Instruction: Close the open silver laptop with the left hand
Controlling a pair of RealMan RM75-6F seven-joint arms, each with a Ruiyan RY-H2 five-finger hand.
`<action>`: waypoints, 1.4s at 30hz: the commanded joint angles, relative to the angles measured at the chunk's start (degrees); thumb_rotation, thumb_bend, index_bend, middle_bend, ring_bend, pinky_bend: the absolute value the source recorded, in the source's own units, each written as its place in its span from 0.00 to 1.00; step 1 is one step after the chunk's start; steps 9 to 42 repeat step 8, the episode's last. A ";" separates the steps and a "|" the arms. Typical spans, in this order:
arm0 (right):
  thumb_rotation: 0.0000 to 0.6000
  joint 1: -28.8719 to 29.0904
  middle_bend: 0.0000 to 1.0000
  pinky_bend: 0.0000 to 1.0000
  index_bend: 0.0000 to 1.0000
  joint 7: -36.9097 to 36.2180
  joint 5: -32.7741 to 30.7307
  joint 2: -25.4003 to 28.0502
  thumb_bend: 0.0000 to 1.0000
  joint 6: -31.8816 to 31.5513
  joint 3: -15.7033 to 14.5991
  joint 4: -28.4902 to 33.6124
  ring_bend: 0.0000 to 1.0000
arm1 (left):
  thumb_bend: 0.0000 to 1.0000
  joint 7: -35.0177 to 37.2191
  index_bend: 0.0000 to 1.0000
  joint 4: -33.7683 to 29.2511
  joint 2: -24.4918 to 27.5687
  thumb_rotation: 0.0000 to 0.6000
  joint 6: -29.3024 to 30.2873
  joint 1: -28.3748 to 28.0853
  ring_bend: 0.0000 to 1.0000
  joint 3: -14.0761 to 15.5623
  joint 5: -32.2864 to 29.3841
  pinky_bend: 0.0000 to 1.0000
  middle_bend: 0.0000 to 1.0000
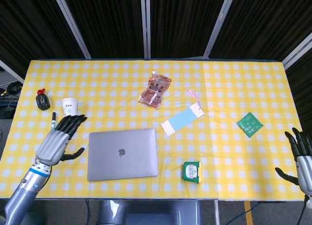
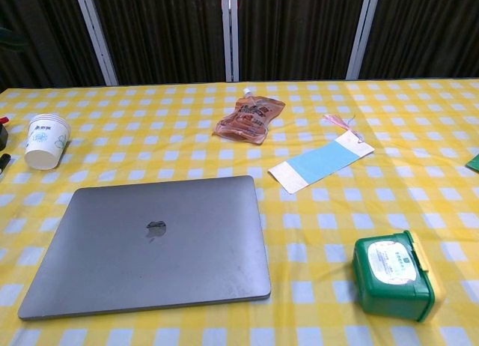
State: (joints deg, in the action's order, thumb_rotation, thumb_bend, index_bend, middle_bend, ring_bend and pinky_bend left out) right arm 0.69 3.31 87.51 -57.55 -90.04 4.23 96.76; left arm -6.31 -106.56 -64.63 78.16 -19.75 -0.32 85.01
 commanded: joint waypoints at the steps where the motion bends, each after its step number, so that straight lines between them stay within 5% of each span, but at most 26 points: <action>1: 1.00 0.05 0.00 0.00 0.02 0.13 -0.04 -0.13 0.00 0.06 0.02 -0.08 0.00 | 0.00 -4.19 0.00 -1.75 2.14 1.00 5.37 4.94 0.00 1.10 -1.22 0.00 0.00; 42: 1.00 -0.11 0.00 0.00 0.02 -0.29 0.70 -0.01 0.00 -0.62 -0.04 0.01 0.00 | 0.00 -3.71 0.00 -1.91 3.22 1.00 6.49 7.33 0.00 1.82 -1.18 0.00 0.00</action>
